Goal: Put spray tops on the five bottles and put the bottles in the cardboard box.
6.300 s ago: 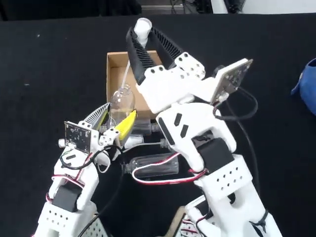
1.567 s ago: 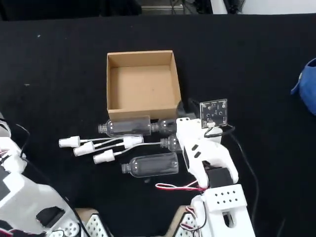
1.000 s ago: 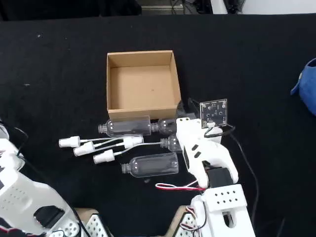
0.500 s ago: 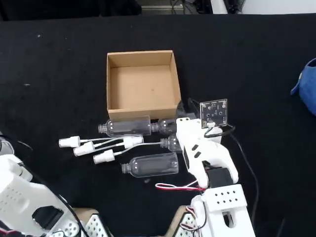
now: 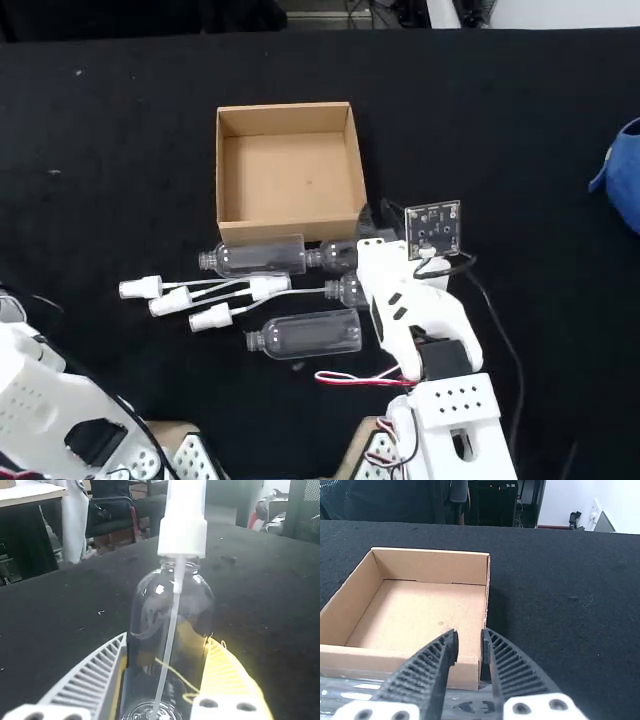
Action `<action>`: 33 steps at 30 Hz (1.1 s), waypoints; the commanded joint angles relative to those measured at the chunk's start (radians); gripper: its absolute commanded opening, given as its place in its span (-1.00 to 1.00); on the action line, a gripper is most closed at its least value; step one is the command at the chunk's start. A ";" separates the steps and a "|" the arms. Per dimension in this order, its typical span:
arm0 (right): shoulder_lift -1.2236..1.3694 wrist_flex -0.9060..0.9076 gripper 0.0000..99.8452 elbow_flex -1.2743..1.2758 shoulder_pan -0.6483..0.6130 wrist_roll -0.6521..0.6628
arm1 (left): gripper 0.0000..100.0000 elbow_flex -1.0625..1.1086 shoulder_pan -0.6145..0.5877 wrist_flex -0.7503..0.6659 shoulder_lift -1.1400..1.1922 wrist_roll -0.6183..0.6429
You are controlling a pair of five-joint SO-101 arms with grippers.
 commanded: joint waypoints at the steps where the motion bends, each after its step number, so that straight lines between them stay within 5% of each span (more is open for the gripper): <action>1: -0.019 -0.032 -0.86 -0.007 -0.011 0.002 | -0.75 0.013 -0.013 -0.015 -0.005 -0.006; 27: -0.019 -0.032 -0.86 -0.008 -0.011 0.002 | -0.67 0.018 -0.042 0.000 -0.064 -0.008; 30: -0.019 -0.032 -0.86 -0.008 -0.011 0.002 | -0.67 -0.021 -0.044 0.123 -0.178 -0.009; 33: -0.019 -0.032 -0.86 -0.008 -0.011 0.002 | -0.67 -0.154 -0.045 0.427 -0.299 -0.012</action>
